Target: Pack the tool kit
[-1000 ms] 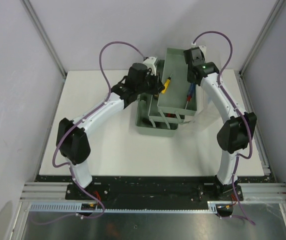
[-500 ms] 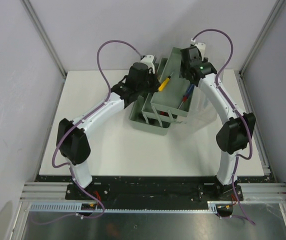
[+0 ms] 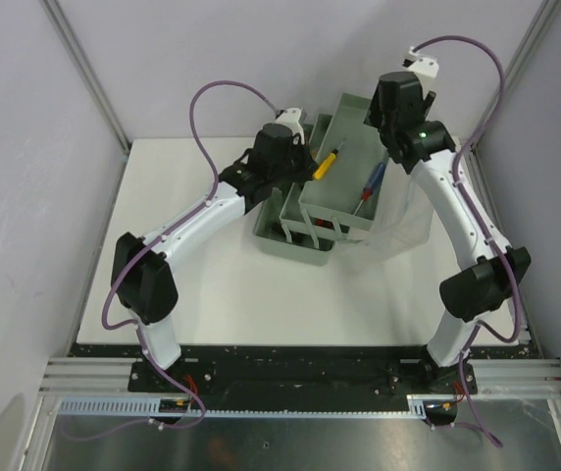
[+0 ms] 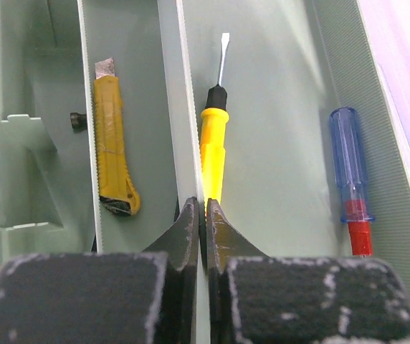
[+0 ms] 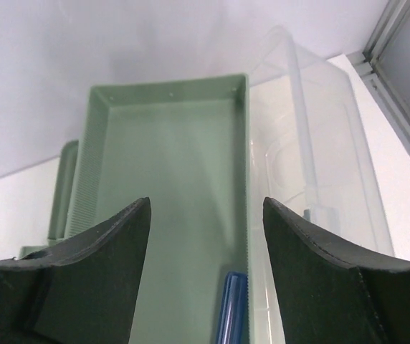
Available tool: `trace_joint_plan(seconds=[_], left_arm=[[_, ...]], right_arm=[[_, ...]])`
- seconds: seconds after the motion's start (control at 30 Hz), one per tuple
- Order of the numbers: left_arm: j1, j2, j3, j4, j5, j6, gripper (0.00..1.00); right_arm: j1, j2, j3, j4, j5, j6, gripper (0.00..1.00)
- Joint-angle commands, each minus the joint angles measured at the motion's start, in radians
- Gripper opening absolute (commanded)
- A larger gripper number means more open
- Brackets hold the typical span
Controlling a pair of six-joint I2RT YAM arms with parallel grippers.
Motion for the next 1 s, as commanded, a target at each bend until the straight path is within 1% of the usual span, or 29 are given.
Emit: trace_joint_plan(seconds=[0.0, 0.1, 0.27, 0.33, 0.4, 0.53, 0.73, 0.97], left_arm=[[0.009, 0.016, -0.002, -0.076, -0.012, -0.017, 0.00], [0.018, 0.018, -0.009, -0.079, 0.001, -0.031, 0.00], [0.040, 0.011, -0.039, -0.085, -0.014, -0.043, 0.00], [0.049, 0.007, -0.051, -0.091, -0.032, -0.044, 0.00], [0.057, 0.006, -0.060, -0.096, -0.044, -0.037, 0.00], [0.072, 0.008, -0.081, -0.102, -0.046, -0.031, 0.00], [0.078, 0.006, -0.098, -0.102, -0.054, -0.027, 0.00], [0.089, -0.011, -0.107, -0.103, -0.069, -0.019, 0.00]], right_arm=[[-0.085, -0.139, -0.015, 0.037, -0.012, 0.069, 0.67], [-0.237, -0.229, -0.110, 0.016, -0.111, 0.139, 0.62], [-0.494, -0.347, -0.362, 0.017, -0.281, 0.205, 0.57], [-0.548, -0.361, -0.449, 0.020, -0.328, 0.211, 0.57], [-0.574, -0.349, -0.526, 0.029, -0.388, 0.213, 0.57], [-0.561, -0.272, -0.604, 0.052, -0.545, 0.209, 0.56], [-0.478, -0.231, -0.615, 0.157, -0.695, 0.220, 0.55], [-0.366, -0.260, -0.615, 0.267, -0.738, 0.238, 0.55]])
